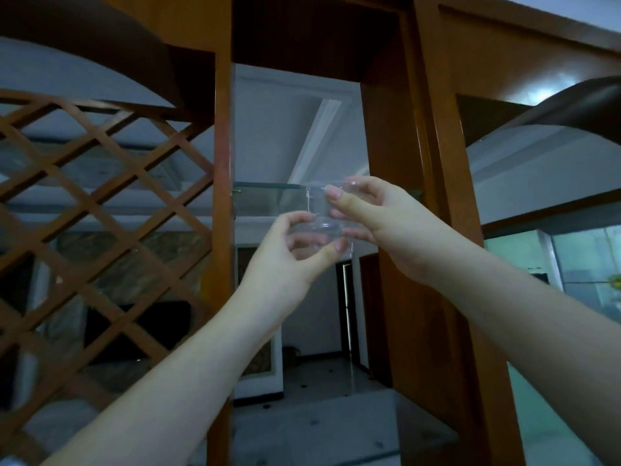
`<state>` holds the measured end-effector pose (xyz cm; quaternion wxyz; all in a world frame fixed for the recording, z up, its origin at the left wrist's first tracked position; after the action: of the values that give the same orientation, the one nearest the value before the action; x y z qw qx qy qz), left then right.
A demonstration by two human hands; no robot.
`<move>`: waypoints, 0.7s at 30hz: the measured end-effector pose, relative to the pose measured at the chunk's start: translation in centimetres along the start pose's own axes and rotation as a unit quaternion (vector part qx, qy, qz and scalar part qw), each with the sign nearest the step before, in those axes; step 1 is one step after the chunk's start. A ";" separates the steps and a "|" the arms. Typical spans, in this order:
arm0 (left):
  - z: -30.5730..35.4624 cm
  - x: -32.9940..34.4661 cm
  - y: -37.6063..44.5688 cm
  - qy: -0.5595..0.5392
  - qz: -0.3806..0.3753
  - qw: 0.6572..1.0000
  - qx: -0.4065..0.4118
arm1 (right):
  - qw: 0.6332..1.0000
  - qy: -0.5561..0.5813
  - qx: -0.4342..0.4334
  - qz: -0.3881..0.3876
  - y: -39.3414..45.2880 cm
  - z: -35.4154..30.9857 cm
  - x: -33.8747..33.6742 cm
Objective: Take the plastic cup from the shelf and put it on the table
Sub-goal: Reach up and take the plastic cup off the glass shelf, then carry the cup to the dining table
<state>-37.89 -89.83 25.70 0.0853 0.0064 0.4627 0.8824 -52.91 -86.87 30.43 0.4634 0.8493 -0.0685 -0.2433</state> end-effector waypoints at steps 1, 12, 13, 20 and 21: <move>-0.3 -0.3 -0.9 -0.006 -0.003 1.000 -0.005 | 1.000 -0.002 0.006 -0.002 -0.8 -0.1 0.5; -5.2 0.7 -9.2 -0.126 -0.058 0.987 -0.082 | 0.993 -0.032 0.113 0.008 -9.4 1.8 3.4; -5.5 1.5 -9.9 -0.147 -0.069 0.982 -0.093 | 0.991 -0.037 0.126 0.011 -10.4 1.9 3.0; -5.8 8.0 -14.2 -0.229 -0.134 0.951 -0.156 | 0.970 -0.125 0.202 0.050 -17.6 0.9 -1.6; -5.5 9.2 -14.8 -0.232 -0.146 0.947 -0.165 | 0.966 -0.134 0.212 0.056 -18.7 0.6 -2.5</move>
<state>-45.26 -84.62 9.81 0.3179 0.1292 0.2739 0.8985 -57.41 -76.01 15.72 0.2725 0.8824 -0.2275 -0.3087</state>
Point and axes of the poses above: each hand's wrist, its own y-axis towards the middle knuckle, its own x-axis out of the palm, z = x × y, the point moved 5 cm from there along y, towards the middle knuckle, and after that the axes turned 13 degrees about -y, right-handed, at the moved point
